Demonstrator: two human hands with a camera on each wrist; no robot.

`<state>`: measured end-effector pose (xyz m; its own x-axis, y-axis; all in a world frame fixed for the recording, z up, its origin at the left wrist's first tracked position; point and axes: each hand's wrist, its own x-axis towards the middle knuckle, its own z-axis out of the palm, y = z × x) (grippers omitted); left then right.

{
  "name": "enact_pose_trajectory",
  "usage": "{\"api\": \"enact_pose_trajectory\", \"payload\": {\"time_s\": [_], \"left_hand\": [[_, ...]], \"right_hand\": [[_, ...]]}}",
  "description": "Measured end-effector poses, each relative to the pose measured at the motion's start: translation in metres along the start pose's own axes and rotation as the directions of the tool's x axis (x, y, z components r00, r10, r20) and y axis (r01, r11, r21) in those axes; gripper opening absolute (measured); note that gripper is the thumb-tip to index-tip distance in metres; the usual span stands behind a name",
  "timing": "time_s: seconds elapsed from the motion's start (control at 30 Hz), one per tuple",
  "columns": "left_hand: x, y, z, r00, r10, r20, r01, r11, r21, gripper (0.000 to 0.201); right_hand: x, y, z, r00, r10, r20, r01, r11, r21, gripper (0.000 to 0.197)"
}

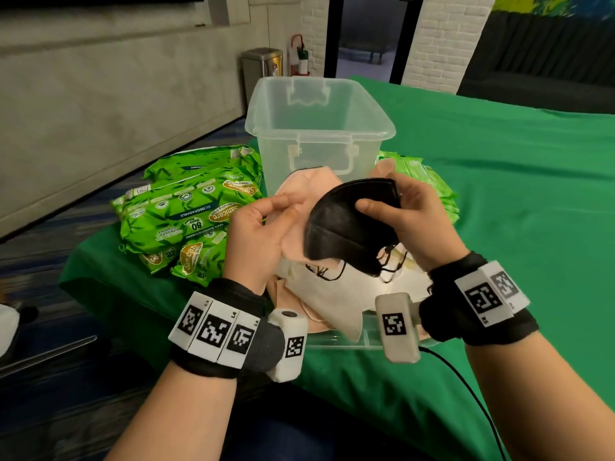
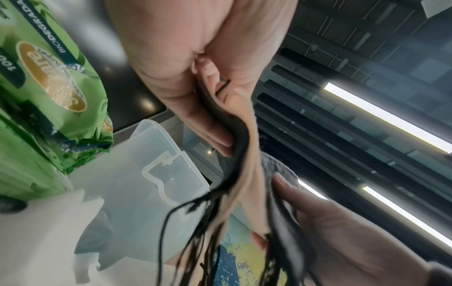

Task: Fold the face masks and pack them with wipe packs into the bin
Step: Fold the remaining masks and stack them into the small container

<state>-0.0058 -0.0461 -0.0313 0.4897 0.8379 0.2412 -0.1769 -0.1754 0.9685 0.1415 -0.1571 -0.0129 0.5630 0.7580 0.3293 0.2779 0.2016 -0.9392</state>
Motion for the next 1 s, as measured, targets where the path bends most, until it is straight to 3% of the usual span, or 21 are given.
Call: {"api": "enact_pose_trajectory", "payload": {"time_s": [0.1, 0.27, 0.37, 0.47, 0.57, 0.6, 0.67, 0.8, 1.0], "left_hand": [[0.001, 0.002, -0.002, 1.0, 0.008, 0.015, -0.008, 1.0, -0.013, 0.033], [-0.002, 0.003, 0.0, 0.996, 0.076, 0.045, -0.076, 0.997, -0.016, 0.048], [-0.003, 0.004, 0.002, 0.994, 0.079, 0.077, -0.078, 0.997, -0.013, 0.045], [-0.003, 0.004, 0.001, 0.994, 0.072, 0.083, -0.073, 0.997, 0.004, 0.035], [-0.001, 0.0, -0.001, 0.996, 0.069, 0.05, -0.071, 0.997, 0.039, 0.035], [-0.001, 0.0, -0.001, 0.996, 0.076, 0.041, -0.078, 0.996, 0.047, 0.033], [-0.002, 0.0, -0.001, 0.996, 0.085, 0.039, -0.087, 0.995, 0.048, 0.03], [-0.001, 0.0, 0.001, 0.996, 0.084, 0.032, -0.087, 0.993, 0.083, 0.034], [0.001, 0.0, -0.001, 0.997, 0.076, 0.001, -0.076, 0.991, 0.114, 0.028]], "right_hand": [[0.002, -0.002, -0.014, 1.0, 0.021, 0.009, -0.022, 0.999, 0.042, 0.018], [0.001, -0.006, -0.01, 0.982, 0.06, 0.18, -0.048, 0.996, -0.071, 0.017], [0.005, -0.005, -0.003, 0.99, 0.021, 0.139, 0.003, 0.985, -0.174, 0.016], [0.007, -0.004, 0.003, 0.991, 0.039, 0.127, -0.019, 0.988, -0.155, 0.017], [0.008, -0.004, 0.006, 0.999, 0.024, 0.035, -0.016, 0.976, -0.216, 0.007], [0.007, -0.005, 0.006, 1.0, 0.006, 0.014, -0.003, 0.969, -0.247, 0.013], [0.006, -0.004, 0.008, 0.999, 0.004, 0.045, 0.009, 0.96, -0.279, 0.019], [0.005, -0.003, 0.013, 0.986, 0.085, 0.142, -0.037, 0.948, -0.316, 0.012], [0.006, 0.0, 0.011, 0.989, 0.11, 0.094, -0.076, 0.95, -0.303, 0.004]]}}
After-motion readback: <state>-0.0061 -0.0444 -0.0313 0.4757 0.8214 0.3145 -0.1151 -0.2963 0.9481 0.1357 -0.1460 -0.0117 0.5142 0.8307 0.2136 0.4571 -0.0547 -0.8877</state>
